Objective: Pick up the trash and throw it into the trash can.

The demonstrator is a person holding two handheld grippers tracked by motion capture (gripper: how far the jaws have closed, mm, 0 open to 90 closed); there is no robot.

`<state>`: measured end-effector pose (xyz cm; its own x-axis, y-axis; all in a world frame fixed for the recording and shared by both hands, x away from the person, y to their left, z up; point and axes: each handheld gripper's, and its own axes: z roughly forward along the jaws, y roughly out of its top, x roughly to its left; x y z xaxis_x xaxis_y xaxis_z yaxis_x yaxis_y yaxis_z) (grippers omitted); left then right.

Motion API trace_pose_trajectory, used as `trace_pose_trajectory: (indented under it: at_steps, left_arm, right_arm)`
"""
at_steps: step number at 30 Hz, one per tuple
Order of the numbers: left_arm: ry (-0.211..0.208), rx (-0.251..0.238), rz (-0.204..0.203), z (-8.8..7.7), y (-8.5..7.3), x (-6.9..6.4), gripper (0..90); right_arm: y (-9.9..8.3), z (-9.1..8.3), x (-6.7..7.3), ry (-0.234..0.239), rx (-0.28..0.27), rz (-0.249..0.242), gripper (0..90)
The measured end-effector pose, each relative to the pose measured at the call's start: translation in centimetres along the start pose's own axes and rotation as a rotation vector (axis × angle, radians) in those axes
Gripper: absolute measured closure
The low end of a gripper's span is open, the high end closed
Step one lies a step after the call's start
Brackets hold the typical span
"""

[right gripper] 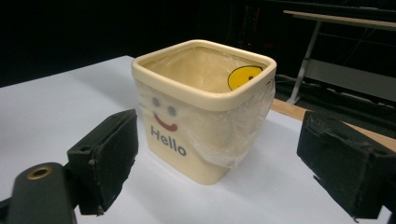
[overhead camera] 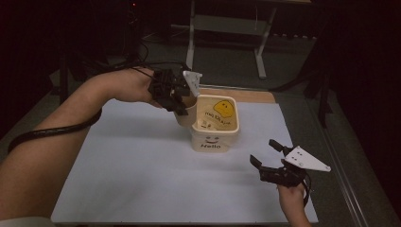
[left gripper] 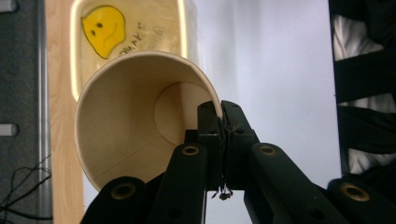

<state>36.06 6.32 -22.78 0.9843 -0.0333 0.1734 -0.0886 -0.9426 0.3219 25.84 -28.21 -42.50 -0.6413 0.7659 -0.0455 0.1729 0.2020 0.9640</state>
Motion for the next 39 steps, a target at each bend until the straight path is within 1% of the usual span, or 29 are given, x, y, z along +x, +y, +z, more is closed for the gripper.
trace_pose_trajectory:
  at_steps: [1,3,4,5,7,8,10,14,17,18,20,22,23,26,27,28,31,32,34,35,37,39]
  left_arm:
    - [0.006,0.001,0.008,0.0,0.2,0.2,88.9]
    - [0.004,0.004,0.000,0.1,0.6,0.6,88.9]
    - [0.009,0.005,0.007,0.1,0.9,0.8,88.9]
    - [0.002,0.002,0.003,0.2,1.1,0.9,88.9]
    - [0.007,0.012,0.012,0.2,1.6,1.3,88.9]
    - [-0.001,0.013,0.009,0.3,1.8,1.5,88.9]
    - [0.001,0.020,0.008,0.4,2.3,1.8,88.9]
    - [0.002,0.045,0.023,0.8,3.3,2.7,88.9]
    - [-0.002,0.055,0.021,1.2,4.0,3.4,88.9]
    - [0.006,0.065,0.025,1.4,4.3,3.7,88.9]
    - [0.003,0.072,0.019,1.7,4.7,4.3,88.9]
    - [-0.001,0.080,0.017,2.1,5.2,4.8,88.9]
    - [0.006,0.082,0.016,2.2,5.4,5.1,88.9]
    - [0.008,0.087,0.011,2.6,5.8,5.8,88.8]
    - [0.008,0.091,0.017,2.7,6.0,6.0,88.8]
    - [0.011,0.087,0.010,2.8,6.1,6.1,88.8]
    - [0.013,0.085,0.009,2.9,6.5,6.4,88.7]
    - [0.015,0.092,-0.001,3.1,6.8,6.6,88.7]
    - [0.013,0.086,-0.012,3.3,7.2,6.8,88.7]
    - [0.005,0.083,-0.028,3.4,7.4,6.9,88.7]
    - [0.014,0.090,-0.019,3.7,7.6,7.0,88.7]
    - [0.010,0.096,-0.020,4.0,7.9,7.1,88.7]
  right_arm:
    - [0.0,0.0,0.0,0.000,0.000,0.001,12.5]
    - [0.0,0.0,0.0,-0.001,0.003,-0.004,12.5]
    - [0.0,0.0,0.0,0.000,0.003,-0.003,12.5]
    - [0.0,0.1,0.0,0.001,0.005,-0.005,12.5]
    - [0.0,0.1,0.1,0.003,0.004,-0.003,12.5]
    - [0.0,0.1,0.1,0.003,0.004,-0.002,12.5]
    - [0.0,0.0,0.1,0.004,0.001,-0.001,12.5]
    - [0.0,-0.1,0.1,0.009,-0.005,-0.002,12.5]
    - [0.0,0.0,0.1,0.010,-0.009,-0.004,12.5]
    - [0.0,0.0,0.1,0.008,-0.007,-0.006,12.5]
    - [0.0,0.0,0.2,0.009,-0.008,-0.003,12.5]
    - [0.0,0.0,0.1,0.008,-0.007,-0.012,12.5]
    - [-0.1,0.0,0.2,0.007,-0.006,-0.011,12.5]
    - [-0.1,0.0,0.1,0.009,-0.004,-0.007,12.5]
    - [-0.1,0.0,0.1,0.009,-0.005,-0.006,12.6]
    - [-0.1,0.0,0.0,0.009,-0.003,-0.007,12.5]
    - [-0.2,0.1,0.0,0.010,-0.002,-0.004,12.6]
    - [-0.2,0.1,0.0,0.010,-0.001,-0.006,12.5]
    - [-0.1,0.1,0.0,0.011,-0.005,-0.006,12.5]
    - [-0.1,0.1,0.0,0.010,-0.005,-0.008,12.6]
    - [-0.1,0.1,0.0,0.012,-0.006,-0.008,12.6]
    - [-0.1,0.1,0.0,0.012,-0.004,-0.008,12.6]
